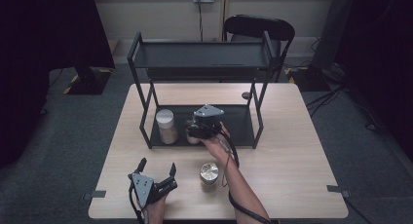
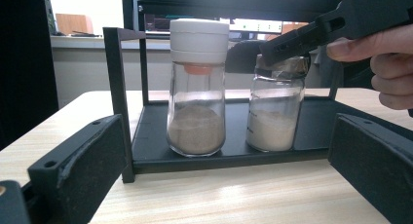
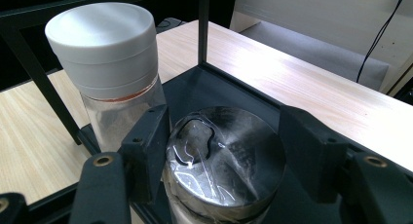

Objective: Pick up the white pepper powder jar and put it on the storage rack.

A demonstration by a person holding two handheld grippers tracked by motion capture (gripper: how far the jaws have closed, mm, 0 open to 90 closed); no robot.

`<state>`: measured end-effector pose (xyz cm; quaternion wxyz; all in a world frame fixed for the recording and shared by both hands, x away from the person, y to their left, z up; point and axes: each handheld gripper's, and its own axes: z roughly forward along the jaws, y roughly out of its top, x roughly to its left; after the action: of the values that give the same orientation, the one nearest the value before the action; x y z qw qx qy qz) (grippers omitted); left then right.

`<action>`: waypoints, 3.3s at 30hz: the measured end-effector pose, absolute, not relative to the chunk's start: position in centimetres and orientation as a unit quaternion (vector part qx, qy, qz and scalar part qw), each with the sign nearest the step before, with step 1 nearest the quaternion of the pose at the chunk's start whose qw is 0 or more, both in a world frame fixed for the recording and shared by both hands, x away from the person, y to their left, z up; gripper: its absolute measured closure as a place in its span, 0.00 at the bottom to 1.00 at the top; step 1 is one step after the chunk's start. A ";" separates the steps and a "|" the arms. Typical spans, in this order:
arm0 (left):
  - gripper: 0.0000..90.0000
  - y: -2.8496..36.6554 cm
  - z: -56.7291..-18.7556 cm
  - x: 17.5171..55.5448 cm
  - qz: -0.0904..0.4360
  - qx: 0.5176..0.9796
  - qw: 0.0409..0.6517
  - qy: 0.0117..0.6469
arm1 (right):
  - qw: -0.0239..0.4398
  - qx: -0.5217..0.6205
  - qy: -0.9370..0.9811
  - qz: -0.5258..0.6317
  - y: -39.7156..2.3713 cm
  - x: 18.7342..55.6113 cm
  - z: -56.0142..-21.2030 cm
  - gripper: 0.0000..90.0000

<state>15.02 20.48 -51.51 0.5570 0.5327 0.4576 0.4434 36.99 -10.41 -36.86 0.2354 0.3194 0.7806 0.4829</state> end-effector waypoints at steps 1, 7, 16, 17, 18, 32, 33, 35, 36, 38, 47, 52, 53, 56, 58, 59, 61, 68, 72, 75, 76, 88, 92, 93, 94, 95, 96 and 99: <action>0.00 20.5 -51.5 15.0 0.443 0.532 0.557 0.458 | 0.236 0.320 0.780 0.483 -10.4 37.0 -36.9 0.41; 0.00 20.4 -51.5 15.0 0.444 0.533 0.556 0.458 | 0.236 0.320 0.781 0.482 -10.3 37.0 -36.8 0.40; 0.00 20.5 -51.5 15.0 0.444 0.535 0.556 0.456 | 0.239 0.321 0.781 0.479 -10.1 36.7 -36.8 0.40; 0.00 20.5 -51.5 15.0 0.443 0.535 0.556 0.456 | 0.239 0.321 0.782 0.478 -10.1 36.7 -36.8 0.40; 0.00 20.4 -51.5 15.0 0.444 0.535 0.556 0.456 | 0.239 0.321 0.782 0.478 -10.1 36.8 -36.7 0.40; 0.00 20.5 -51.5 15.0 0.443 0.536 0.556 0.455 | 0.240 0.323 0.781 0.477 -10.0 36.7 -36.7 0.40; 0.00 20.5 -51.4 15.0 0.443 0.537 0.556 0.455 | 0.239 0.324 0.781 0.477 -10.0 36.7 -36.7 0.40; 0.00 20.4 -51.5 15.0 0.444 0.536 0.555 0.456 | 0.240 0.323 0.781 0.477 -10.0 36.7 -36.7 0.40; 0.00 20.4 -51.5 15.0 0.444 0.535 0.555 0.456 | 0.240 0.323 0.782 0.476 -10.0 36.7 -36.7 0.40; 0.00 20.4 -51.4 15.0 0.444 0.537 0.555 0.455 | 0.241 0.323 0.782 0.476 -10.0 36.6 -36.7 0.40; 0.00 20.4 -51.5 15.0 0.444 0.536 0.555 0.455 | 0.238 0.324 0.782 0.476 -10.0 36.8 -36.7 0.39; 0.00 20.4 -51.5 15.0 0.445 0.537 0.554 0.455 | 0.236 0.324 0.784 0.475 -10.1 36.8 -36.6 0.35; 0.00 20.4 -51.5 15.0 0.445 0.537 0.554 0.455 | 0.238 0.324 0.783 0.475 -10.1 36.8 -36.7 0.34; 0.00 20.4 -51.4 15.0 0.445 0.537 0.554 0.455 | 0.243 0.325 0.781 0.475 -10.0 36.7 -37.0 0.28; 0.00 20.4 -51.5 15.0 0.445 0.537 0.554 0.455 | 0.242 0.325 0.780 0.478 -10.1 36.7 -37.1 0.26; 0.00 20.4 -51.5 15.0 0.445 0.537 0.554 0.455 | 0.246 0.325 0.775 0.483 -10.2 36.5 -37.3 0.21; 0.00 20.4 -51.5 15.0 0.445 0.536 0.554 0.455 | 0.247 0.327 0.771 0.487 -10.3 36.4 -37.4 0.19; 0.00 20.4 -51.5 15.0 0.446 0.537 0.554 0.454 | 0.255 0.327 0.757 0.505 -10.9 36.0 -37.6 0.09; 0.00 20.4 -51.5 15.0 0.447 0.537 0.553 0.454 | 0.258 0.325 0.754 0.510 -11.1 35.7 -37.6 0.05; 0.00 20.4 -51.5 15.0 0.447 0.536 0.554 0.453 | 0.262 0.325 0.750 0.512 -11.2 35.4 -37.5 0.05; 0.00 20.4 -51.5 15.0 0.447 0.536 0.554 0.453 | 0.263 0.324 0.749 0.515 -11.2 35.3 -37.5 0.04; 0.00 20.3 -51.5 15.0 0.447 0.538 0.553 0.453 | 0.282 0.317 0.744 0.516 -11.3 33.9 -37.1 0.05; 0.00 20.4 -51.5 15.0 0.447 0.538 0.553 0.453 | 0.283 0.320 0.740 0.519 -11.5 33.5 -37.2 0.05; 0.00 20.4 -51.5 15.0 0.447 0.538 0.553 0.453 | 0.285 0.320 0.740 0.519 -11.5 33.4 -37.2 0.05; 0.00 20.4 -51.5 15.0 0.447 0.538 0.553 0.453 | 0.285 0.321 0.739 0.520 -11.5 33.3 -37.2 0.05; 0.00 20.4 -51.5 15.0 0.447 0.538 0.553 0.453 | 0.286 0.320 0.739 0.520 -11.5 33.2 -37.2 0.05; 0.00 20.4 -51.5 15.0 0.447 0.538 0.553 0.453 | 0.287 0.319 0.738 0.521 -11.6 33.1 -37.2 0.05; 0.00 20.4 -51.5 15.0 0.447 0.538 0.553 0.453 | 0.289 0.318 0.737 0.522 -11.7 32.8 -37.2 0.05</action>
<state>15.00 20.37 -51.47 0.5532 0.5382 0.4525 0.4467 32.82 -11.66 -37.20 0.2891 0.3182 0.7369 0.5217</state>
